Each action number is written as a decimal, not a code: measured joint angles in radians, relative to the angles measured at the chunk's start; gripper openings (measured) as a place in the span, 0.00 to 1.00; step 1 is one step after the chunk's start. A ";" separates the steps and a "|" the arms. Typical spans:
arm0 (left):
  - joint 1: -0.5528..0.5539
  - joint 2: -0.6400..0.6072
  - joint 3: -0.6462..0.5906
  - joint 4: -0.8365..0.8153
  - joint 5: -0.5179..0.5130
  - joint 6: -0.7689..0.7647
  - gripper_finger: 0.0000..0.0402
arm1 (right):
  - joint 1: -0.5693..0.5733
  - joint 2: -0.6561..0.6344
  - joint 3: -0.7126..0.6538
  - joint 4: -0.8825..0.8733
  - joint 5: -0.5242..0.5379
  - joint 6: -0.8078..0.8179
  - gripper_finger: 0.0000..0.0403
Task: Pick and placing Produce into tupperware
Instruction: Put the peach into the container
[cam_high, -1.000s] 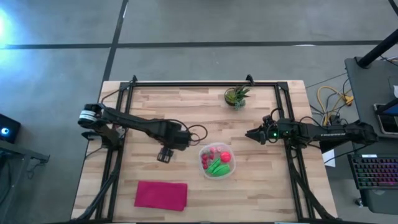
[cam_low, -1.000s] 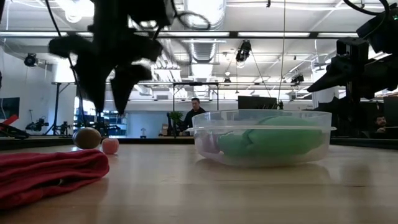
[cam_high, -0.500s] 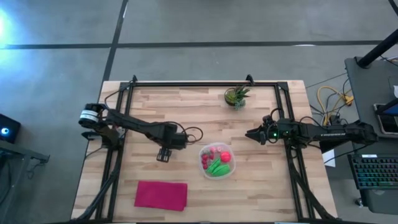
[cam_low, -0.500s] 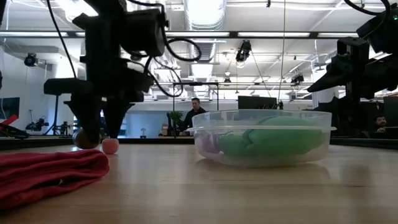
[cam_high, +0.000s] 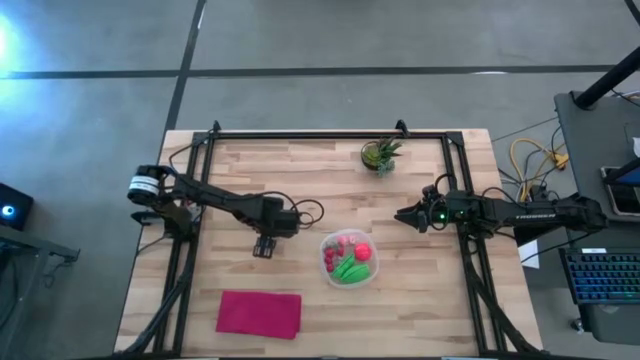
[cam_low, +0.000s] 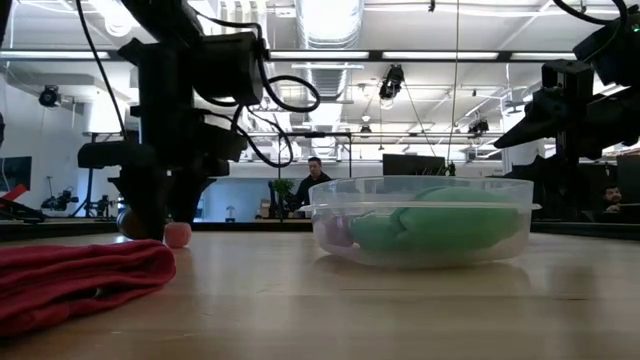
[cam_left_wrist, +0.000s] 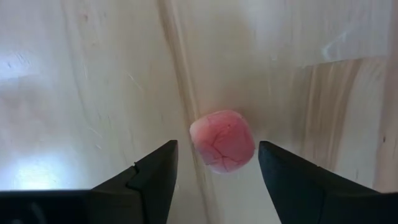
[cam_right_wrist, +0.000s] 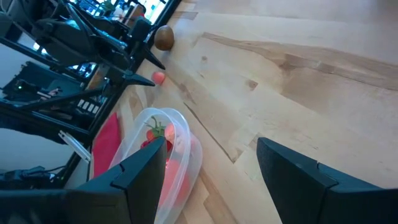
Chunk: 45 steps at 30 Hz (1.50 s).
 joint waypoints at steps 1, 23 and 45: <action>0.002 0.000 0.000 0.001 0.000 0.000 0.50 | 0.000 0.000 0.000 0.000 0.000 0.000 0.60; 0.004 -0.006 0.068 0.027 0.002 -0.001 0.23 | 0.000 0.000 0.000 0.000 0.000 0.008 0.60; -0.050 0.221 0.458 0.278 0.197 -0.017 0.31 | 0.000 0.000 0.000 0.000 0.000 0.027 0.60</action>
